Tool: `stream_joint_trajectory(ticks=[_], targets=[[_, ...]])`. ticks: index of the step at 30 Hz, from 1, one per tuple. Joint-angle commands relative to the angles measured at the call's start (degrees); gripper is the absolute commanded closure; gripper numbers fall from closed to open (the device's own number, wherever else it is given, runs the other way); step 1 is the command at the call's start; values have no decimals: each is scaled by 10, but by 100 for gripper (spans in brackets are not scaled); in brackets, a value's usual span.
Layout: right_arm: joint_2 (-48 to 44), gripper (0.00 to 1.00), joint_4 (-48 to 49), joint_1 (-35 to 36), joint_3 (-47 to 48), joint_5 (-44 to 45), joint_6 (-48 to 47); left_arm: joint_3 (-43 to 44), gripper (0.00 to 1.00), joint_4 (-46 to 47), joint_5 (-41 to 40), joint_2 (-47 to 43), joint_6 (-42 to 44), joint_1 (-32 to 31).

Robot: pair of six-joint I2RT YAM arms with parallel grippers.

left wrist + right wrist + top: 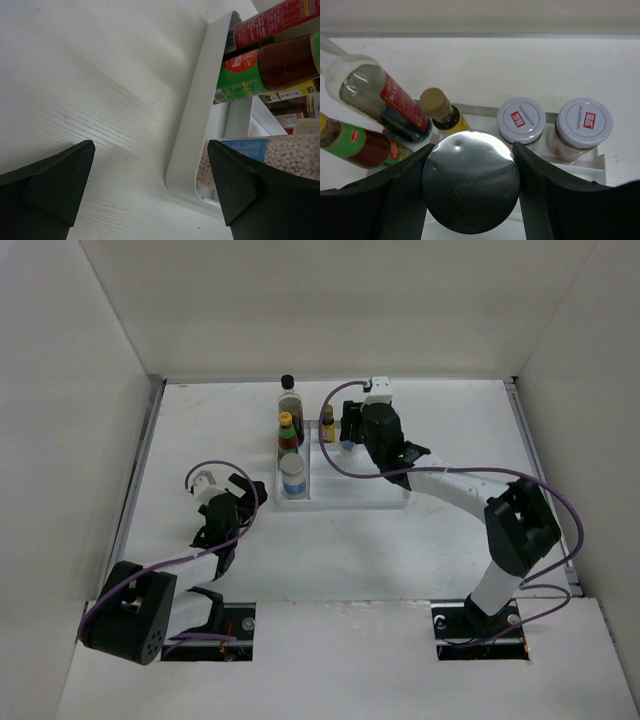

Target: Organize the condiment bottles

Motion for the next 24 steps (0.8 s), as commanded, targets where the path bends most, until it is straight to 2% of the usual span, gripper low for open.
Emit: stream_joint_trajectory(ticks=[1,18,20,24], targets=[[-1,49,57,2,41,5,-6,14,0,22,6,-12,4,6],[40,45,82,-5,-49,-2,15,16,0,21,-2,-12,6,8],[41,36,84,-5,-49,-3,15,15,0,21,0,-15,6,9],[16,7,90,-4,-57,-3,17,15,0,20,-7,-18,8,8]])
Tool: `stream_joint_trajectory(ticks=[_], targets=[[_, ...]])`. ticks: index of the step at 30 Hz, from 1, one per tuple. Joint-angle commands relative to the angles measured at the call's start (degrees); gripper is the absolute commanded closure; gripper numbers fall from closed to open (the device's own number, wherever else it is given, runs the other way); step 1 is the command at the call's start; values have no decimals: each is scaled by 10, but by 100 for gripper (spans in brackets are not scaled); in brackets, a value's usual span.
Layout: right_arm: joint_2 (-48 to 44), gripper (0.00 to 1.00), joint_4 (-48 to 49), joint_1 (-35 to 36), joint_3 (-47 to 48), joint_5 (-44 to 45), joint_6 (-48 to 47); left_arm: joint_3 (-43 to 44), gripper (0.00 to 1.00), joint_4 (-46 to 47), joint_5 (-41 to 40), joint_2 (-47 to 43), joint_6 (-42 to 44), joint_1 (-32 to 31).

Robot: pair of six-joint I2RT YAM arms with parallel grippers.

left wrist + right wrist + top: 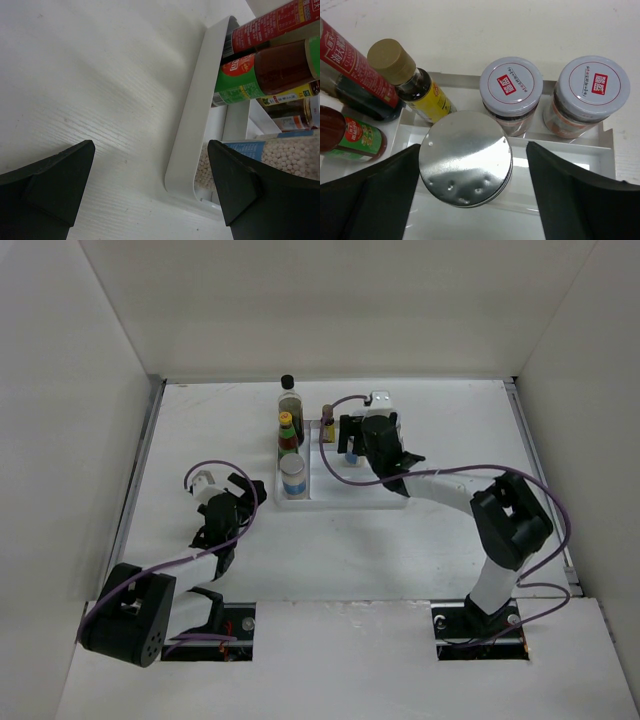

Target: Organize the condiment bottles

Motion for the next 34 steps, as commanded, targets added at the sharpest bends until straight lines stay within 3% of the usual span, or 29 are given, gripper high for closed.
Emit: stream_joint_trajectory(ticks=[1,9,17,24,34], targets=[[-39,2,49,1,-1,-1,6,16,0,19,-5,-9,6,5],[-204,0,115,-48,-106,38,40,34,0,-22,-8,-12,6,11],[-330,0,195,-157,-338,141,191,46,0,-45,-18,-11,10,14],[-328,0,181,-194,-437,135,291,47,0,-48,-45,-8,17,17],[-272,0,194,-162,-405,116,262,62,0,-35,-57,42,33,15]])
